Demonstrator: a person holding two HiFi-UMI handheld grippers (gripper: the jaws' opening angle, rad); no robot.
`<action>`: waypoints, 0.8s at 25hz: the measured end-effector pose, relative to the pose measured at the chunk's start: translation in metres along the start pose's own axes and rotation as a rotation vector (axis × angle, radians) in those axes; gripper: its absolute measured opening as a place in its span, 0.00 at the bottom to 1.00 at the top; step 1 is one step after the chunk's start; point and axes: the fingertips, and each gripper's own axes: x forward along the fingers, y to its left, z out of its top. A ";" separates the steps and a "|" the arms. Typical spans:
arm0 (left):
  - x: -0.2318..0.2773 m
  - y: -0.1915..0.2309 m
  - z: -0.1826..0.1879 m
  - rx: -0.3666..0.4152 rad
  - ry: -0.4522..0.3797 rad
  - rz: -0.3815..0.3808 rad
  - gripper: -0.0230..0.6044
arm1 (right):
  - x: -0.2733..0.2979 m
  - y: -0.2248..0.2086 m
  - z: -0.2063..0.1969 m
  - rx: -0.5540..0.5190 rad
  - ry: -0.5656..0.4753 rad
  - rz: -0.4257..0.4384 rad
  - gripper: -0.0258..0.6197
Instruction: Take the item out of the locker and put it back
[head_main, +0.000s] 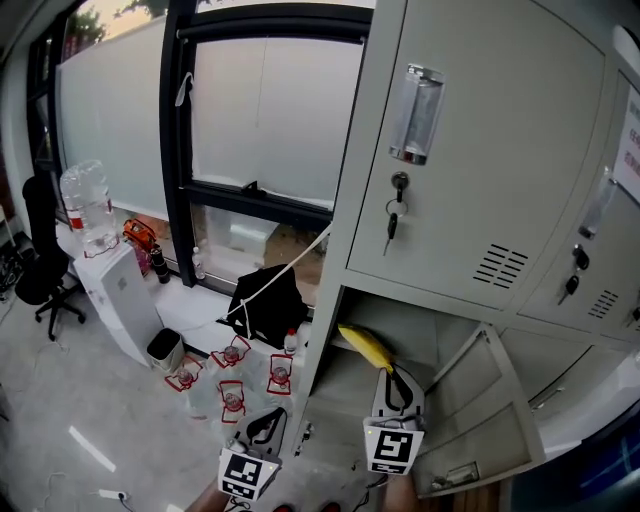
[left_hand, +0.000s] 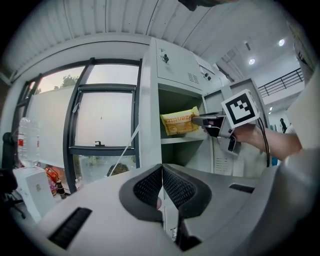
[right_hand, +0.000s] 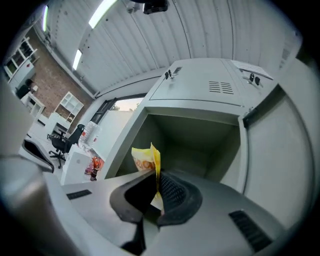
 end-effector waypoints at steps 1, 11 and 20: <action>0.000 0.002 -0.001 -0.003 0.002 0.007 0.07 | 0.007 0.001 0.001 -0.017 -0.003 0.003 0.07; -0.004 0.019 -0.012 -0.018 0.034 0.080 0.07 | 0.059 0.023 -0.011 -0.153 0.033 0.056 0.07; -0.004 0.024 -0.023 -0.033 0.056 0.108 0.07 | 0.075 0.044 -0.025 -0.257 0.075 0.083 0.07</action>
